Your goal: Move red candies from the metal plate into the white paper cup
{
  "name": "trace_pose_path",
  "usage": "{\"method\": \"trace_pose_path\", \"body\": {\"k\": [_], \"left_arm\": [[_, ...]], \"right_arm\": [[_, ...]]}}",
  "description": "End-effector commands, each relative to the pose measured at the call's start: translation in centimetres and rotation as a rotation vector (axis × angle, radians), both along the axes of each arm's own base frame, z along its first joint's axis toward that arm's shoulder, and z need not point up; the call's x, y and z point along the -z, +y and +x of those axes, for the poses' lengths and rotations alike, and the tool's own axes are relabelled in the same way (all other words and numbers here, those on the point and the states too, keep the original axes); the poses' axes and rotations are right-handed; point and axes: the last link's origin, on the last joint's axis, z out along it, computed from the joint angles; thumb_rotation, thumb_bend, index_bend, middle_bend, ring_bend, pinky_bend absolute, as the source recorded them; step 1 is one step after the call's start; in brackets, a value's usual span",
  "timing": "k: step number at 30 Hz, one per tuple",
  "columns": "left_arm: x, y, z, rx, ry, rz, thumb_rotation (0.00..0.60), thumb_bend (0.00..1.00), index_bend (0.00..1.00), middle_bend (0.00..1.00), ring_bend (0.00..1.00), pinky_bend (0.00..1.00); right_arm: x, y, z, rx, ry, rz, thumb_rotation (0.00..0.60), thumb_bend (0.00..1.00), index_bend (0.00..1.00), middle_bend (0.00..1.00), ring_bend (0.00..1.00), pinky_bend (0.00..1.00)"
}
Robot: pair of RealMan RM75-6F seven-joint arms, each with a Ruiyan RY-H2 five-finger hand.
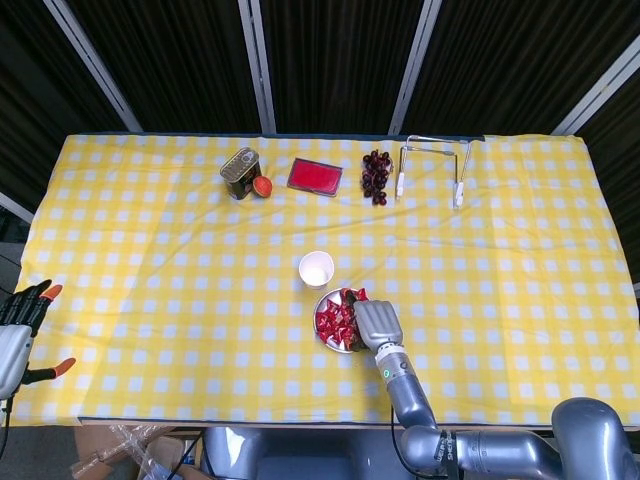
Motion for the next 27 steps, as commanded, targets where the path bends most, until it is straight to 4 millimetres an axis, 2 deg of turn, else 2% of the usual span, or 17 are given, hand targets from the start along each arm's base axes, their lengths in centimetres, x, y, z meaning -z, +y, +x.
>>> {"method": "trace_pose_path", "body": {"k": [1, 4, 7, 14, 21, 27], "left_arm": [[0.01, -0.01, 0.00, 0.000, 0.000, -0.001, 0.600, 0.01, 0.00, 0.00, 0.00, 0.00], [0.02, 0.00, 0.01, 0.000, 0.000, -0.002, 0.600, 0.01, 0.00, 0.00, 0.00, 0.00], [0.02, 0.00, 0.01, 0.000, 0.000, -0.003, 0.600, 0.01, 0.00, 0.00, 0.00, 0.00], [0.04, -0.04, 0.03, -0.001, 0.000, -0.006, 0.600, 0.02, 0.00, 0.00, 0.00, 0.00], [0.04, -0.06, 0.06, 0.001, -0.001, -0.006, 0.600, 0.02, 0.00, 0.00, 0.00, 0.00], [0.03, -0.09, 0.08, 0.004, -0.002, -0.004, 0.600, 0.02, 0.00, 0.00, 0.00, 0.00]], "right_arm": [[-0.02, -0.12, -0.09, 0.003, 0.005, -0.001, 0.600, 0.35, 0.16, 0.86, 0.93, 1.00], [-0.06, -0.25, -0.21, 0.011, 0.007, -0.002, 0.600, 0.35, 0.22, 0.86, 0.93, 1.00], [-0.07, -0.30, -0.34, 0.017, 0.007, -0.001, 0.600, 0.37, 0.33, 0.86, 0.93, 1.00], [-0.07, -0.26, -0.62, 0.032, 0.004, 0.004, 0.600, 0.49, 0.55, 0.86, 0.93, 1.00], [-0.09, -0.30, -0.44, 0.033, -0.018, 0.001, 0.600, 0.58, 0.66, 0.86, 0.93, 1.00], [-0.09, -0.34, -0.11, 0.027, -0.050, -0.008, 0.600, 0.60, 0.68, 0.86, 0.93, 1.00]]}}
